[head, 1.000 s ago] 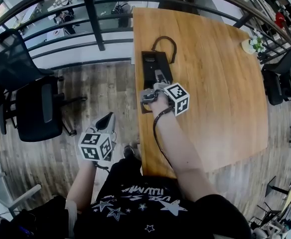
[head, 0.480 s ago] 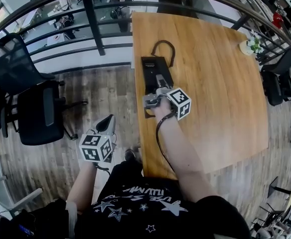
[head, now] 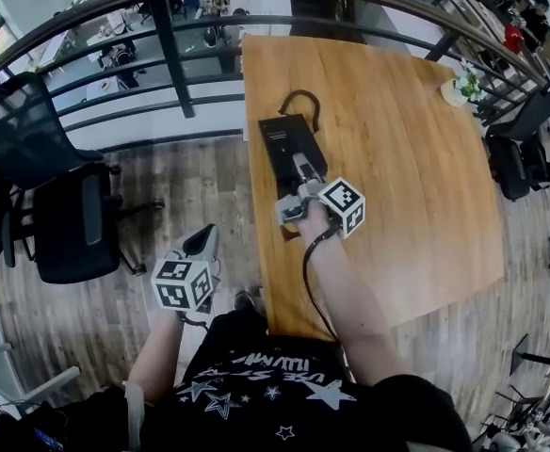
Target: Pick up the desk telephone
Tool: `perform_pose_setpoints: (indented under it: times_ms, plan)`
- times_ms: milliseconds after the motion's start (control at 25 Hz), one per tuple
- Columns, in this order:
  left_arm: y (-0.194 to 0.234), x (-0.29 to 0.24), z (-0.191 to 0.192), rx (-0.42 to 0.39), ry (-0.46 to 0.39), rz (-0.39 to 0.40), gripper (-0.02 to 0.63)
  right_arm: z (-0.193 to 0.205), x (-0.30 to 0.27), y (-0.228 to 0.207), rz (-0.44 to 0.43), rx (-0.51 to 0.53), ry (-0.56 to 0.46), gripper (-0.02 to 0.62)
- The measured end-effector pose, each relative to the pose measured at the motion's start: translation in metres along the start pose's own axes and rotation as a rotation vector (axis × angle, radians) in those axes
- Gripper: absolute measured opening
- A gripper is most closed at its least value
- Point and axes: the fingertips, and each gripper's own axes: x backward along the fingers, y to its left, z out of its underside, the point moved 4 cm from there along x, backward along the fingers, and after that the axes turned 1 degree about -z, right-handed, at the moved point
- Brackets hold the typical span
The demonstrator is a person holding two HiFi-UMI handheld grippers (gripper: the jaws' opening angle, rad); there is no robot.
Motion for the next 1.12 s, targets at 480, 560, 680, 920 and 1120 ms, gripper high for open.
perform_pose_setpoints:
  times_ms: [480, 560, 680, 920, 1120]
  plan:
    - [-0.033, 0.023, 0.0, -0.004, -0.048, -0.04, 0.002, -0.017, 0.062, 0.011, -0.079, 0.068, 0.124, 0.175]
    - [-0.038, 0.027, 0.001, -0.006, -0.056, -0.049, 0.002, -0.017, 0.072, 0.009, -0.092, 0.076, 0.144, 0.176]
    - [-0.045, 0.036, 0.003, -0.005, -0.068, -0.071, 0.002, -0.02, 0.087, 0.006, -0.11, 0.093, 0.168, 0.176]
    - [-0.065, 0.047, 0.009, 0.011, -0.074, -0.118, 0.002, -0.034, 0.111, 0.0, -0.124, 0.094, 0.221, 0.176]
    - [-0.089, 0.048, 0.016, 0.023, -0.089, -0.149, 0.002, -0.044, 0.131, -0.004, -0.116, 0.111, 0.278, 0.176]
